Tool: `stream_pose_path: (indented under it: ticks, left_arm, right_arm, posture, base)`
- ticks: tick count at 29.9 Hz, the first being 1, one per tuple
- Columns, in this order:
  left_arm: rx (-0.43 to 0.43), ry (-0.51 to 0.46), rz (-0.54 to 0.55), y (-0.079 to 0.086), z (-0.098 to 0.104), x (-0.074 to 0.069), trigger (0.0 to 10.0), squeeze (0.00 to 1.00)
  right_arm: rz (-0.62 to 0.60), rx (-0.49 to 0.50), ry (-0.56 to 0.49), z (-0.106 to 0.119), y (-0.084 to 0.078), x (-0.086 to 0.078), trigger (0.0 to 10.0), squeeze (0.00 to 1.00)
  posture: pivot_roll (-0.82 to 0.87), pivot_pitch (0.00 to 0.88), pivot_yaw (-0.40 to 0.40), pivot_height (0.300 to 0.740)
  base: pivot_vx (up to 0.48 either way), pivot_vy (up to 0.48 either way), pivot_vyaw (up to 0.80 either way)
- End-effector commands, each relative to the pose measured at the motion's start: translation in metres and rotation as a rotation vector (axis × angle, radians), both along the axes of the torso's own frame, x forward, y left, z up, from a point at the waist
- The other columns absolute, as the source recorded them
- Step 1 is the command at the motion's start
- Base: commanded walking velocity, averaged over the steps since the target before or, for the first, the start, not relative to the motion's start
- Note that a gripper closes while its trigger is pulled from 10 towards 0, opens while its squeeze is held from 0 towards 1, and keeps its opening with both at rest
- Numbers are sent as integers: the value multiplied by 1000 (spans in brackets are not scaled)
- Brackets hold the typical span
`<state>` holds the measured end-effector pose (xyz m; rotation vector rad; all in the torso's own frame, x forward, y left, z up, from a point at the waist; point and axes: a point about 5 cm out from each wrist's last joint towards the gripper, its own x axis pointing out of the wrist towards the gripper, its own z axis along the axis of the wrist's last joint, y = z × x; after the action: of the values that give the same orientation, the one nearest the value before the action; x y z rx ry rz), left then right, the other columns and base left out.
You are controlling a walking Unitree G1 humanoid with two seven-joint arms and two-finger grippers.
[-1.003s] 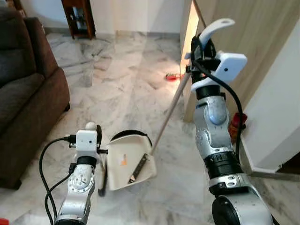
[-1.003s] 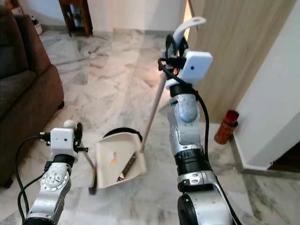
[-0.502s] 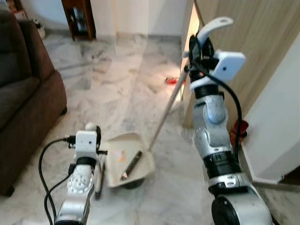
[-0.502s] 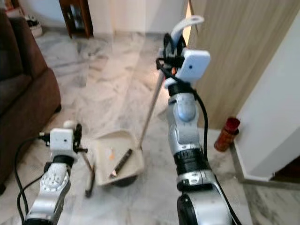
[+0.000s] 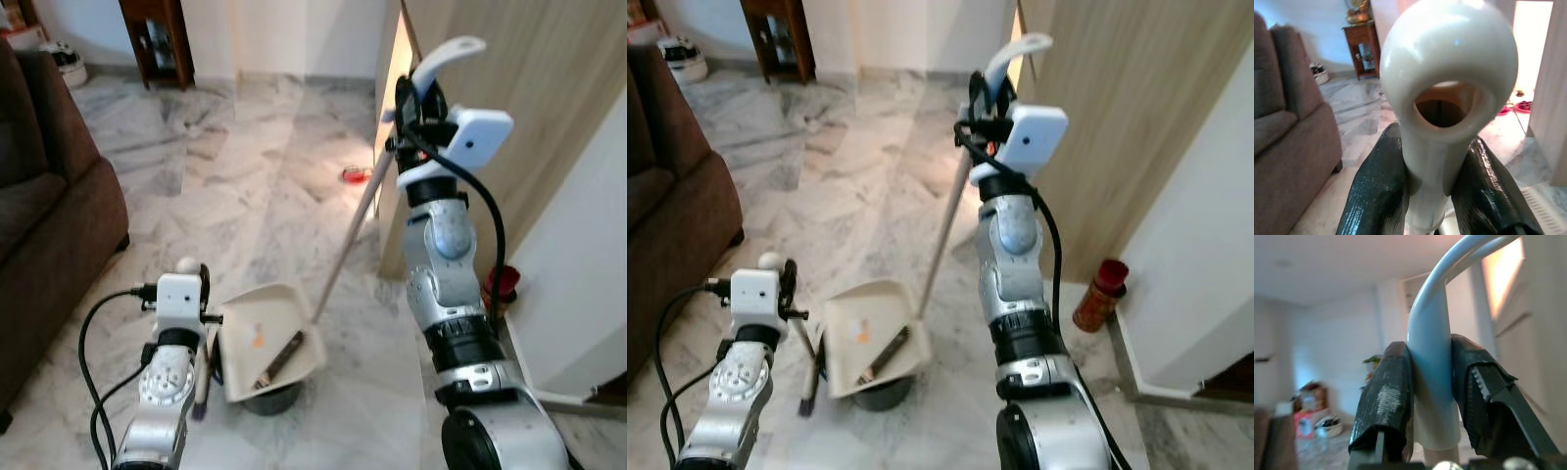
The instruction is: Sweep floor
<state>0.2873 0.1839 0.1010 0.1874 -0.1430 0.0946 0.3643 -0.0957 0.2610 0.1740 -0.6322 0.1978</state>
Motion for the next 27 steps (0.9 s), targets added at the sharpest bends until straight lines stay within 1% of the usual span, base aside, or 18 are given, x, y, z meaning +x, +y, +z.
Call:
stream_pose_path:
  ticks: [1,9,19,27]
  left_arm:
    - [8,-68,2,3,14,2,10000,0]
    - [7,-67,3,2,12,0,10000,0]
    - [2,-72,-2,2,12,-1,10000,0]
    - [3,-73,0,2,12,-1,10000,0]
  right_arm:
    - [25,23,-72,18,7,-4,10000,0]
    - [39,29,-73,19,10,-5,10000,0]
    - [82,28,-92,24,20,-7,10000,0]
    - [120,23,-117,26,28,-13,10000,0]
  posture:
    - [26,9,-16,740]
    - [26,11,-19,740]
    - [26,11,-23,740]
    - [25,6,-25,740]
  base:
    - [337,0,0]
    - [318,0,0]
    - [0,0,0]
    - [0,0,0]
